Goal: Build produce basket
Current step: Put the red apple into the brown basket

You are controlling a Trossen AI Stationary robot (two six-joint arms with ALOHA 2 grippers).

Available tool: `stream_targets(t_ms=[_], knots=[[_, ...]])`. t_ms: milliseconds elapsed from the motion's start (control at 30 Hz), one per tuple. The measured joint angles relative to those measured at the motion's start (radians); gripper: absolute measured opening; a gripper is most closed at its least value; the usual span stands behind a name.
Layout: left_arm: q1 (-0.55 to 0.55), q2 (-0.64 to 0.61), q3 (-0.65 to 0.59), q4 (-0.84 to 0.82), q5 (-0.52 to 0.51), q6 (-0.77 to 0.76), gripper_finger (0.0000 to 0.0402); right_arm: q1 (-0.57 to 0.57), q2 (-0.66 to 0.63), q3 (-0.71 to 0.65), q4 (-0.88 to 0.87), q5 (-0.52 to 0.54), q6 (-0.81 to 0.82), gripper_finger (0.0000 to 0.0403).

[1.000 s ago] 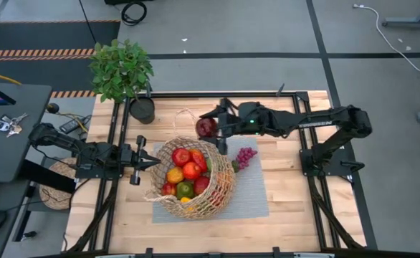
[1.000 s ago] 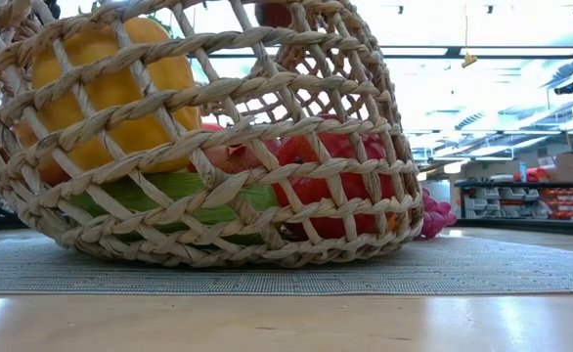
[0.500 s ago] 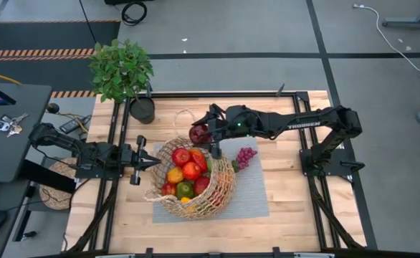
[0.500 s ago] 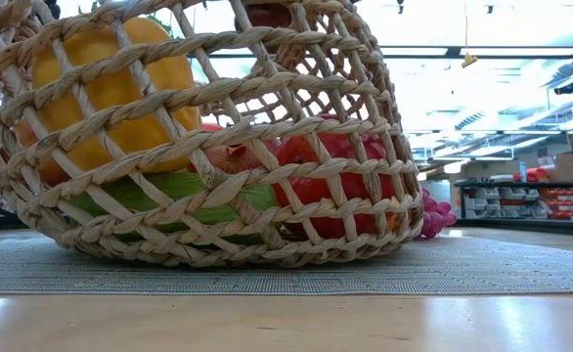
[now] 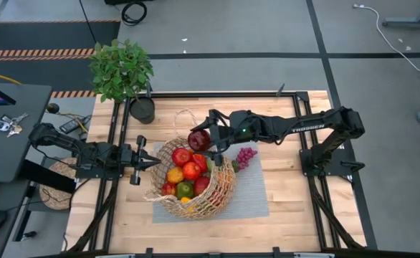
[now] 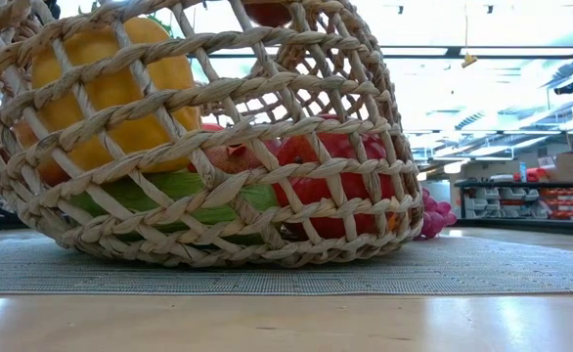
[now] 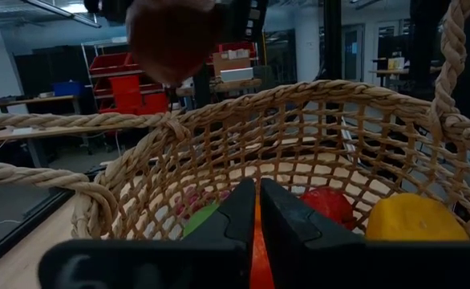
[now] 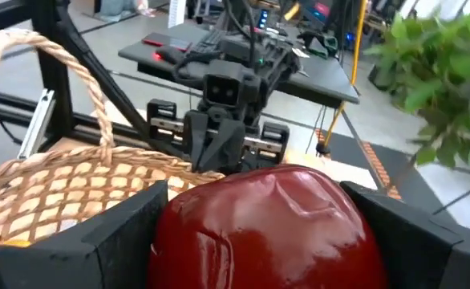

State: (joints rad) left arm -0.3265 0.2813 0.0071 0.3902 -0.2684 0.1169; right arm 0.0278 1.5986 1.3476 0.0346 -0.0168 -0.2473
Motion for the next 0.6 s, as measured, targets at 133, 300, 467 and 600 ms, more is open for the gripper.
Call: stream_targets(t_ms=[133, 300, 467, 600], knots=[[0.000, 0.000, 0.000, 0.000, 0.000, 0.000, 0.0030, 0.025, 0.002, 0.027, -0.002, 0.000, -0.100, 0.0362], [0.000, 0.000, 0.000, 0.000, 0.000, 0.000, 0.0036, 0.067, 0.005, 0.028, 0.038, 0.000, -0.336, 0.0362], [0.000, 0.000, 0.000, 0.000, 0.000, 0.000, 0.0031, 0.076, 0.005, 0.028, 0.038, 0.004, -0.568, 0.0362], [0.000, 0.000, 0.000, 0.000, 0.000, 0.000, 0.0028, 0.082, 0.005, 0.028, 0.031, 0.024, -0.635, 0.0362]])
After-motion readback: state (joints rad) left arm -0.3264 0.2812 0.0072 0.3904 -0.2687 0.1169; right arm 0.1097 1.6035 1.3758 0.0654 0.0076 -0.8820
